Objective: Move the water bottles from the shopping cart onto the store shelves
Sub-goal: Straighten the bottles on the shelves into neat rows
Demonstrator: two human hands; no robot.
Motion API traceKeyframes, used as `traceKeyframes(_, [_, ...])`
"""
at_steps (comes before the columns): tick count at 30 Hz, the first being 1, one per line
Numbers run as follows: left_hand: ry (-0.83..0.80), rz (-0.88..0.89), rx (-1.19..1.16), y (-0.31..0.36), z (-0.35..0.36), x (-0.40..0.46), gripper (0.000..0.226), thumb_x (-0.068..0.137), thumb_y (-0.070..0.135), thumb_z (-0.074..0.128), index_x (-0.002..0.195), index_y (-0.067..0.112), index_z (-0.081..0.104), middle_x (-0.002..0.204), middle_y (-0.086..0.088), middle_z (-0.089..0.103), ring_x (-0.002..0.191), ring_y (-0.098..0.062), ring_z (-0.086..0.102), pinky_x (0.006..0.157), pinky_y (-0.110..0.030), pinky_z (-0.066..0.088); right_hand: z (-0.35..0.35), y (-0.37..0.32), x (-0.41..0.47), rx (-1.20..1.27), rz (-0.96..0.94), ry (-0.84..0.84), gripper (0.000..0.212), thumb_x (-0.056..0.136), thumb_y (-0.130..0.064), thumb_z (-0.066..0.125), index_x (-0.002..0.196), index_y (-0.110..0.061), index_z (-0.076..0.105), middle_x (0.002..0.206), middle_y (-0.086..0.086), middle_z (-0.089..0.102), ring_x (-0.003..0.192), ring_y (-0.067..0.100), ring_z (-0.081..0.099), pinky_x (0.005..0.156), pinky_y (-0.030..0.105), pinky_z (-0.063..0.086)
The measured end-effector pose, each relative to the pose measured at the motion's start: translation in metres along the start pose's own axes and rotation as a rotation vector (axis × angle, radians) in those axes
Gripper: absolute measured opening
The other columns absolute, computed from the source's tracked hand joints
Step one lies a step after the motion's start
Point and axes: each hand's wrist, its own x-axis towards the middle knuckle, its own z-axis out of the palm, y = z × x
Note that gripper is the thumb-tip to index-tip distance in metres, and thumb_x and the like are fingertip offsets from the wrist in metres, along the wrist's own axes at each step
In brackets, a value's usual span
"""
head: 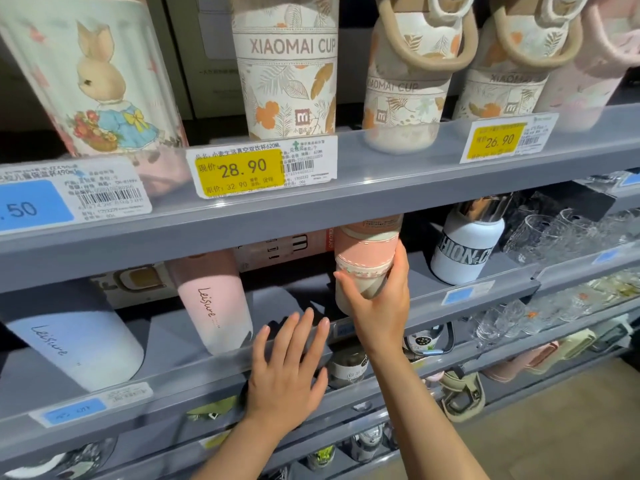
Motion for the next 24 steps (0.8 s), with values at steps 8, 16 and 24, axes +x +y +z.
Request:
traceKeyframes(8, [-0.071,0.023,-0.066,-0.002,-0.006,-0.002,0.122,0.056,0.045,0.077,0.155,0.013,0.014,0.149,-0.01,0.036,0.137,-0.027,0.03,0.118,-0.051,0.005,0.008,-0.012,-0.008,-0.067,0.068,0.187,0.095,0.065,-0.058,0.072,0.141,-0.013,0.038,0.136,0.003,0.051,0.125,0.022,0.048,0.1,0.053,0.041])
traceKeyframes(16, [-0.028,-0.04,-0.123,-0.001,-0.009,0.002,0.075,0.083,0.046,0.051,0.15,0.018,0.031,0.147,-0.006,0.04,0.131,-0.023,0.041,0.118,-0.047,0.01,-0.012,0.008,-0.007,-0.058,-0.05,-0.05,0.101,0.069,-0.058,0.071,0.149,-0.016,0.025,0.141,-0.009,0.037,0.133,0.014,0.038,0.106,0.051,0.037])
traceKeyframes(24, [0.073,-0.272,-0.163,0.025,-0.017,0.017,0.046,0.093,0.044,0.045,0.133,0.021,0.049,0.133,-0.004,0.05,0.125,-0.026,0.045,0.117,-0.045,0.014,-0.041,0.028,0.031,0.063,-0.22,-0.381,0.095,0.074,-0.042,0.071,0.149,-0.015,0.019,0.129,-0.044,0.035,0.121,0.005,0.049,0.102,0.052,0.04])
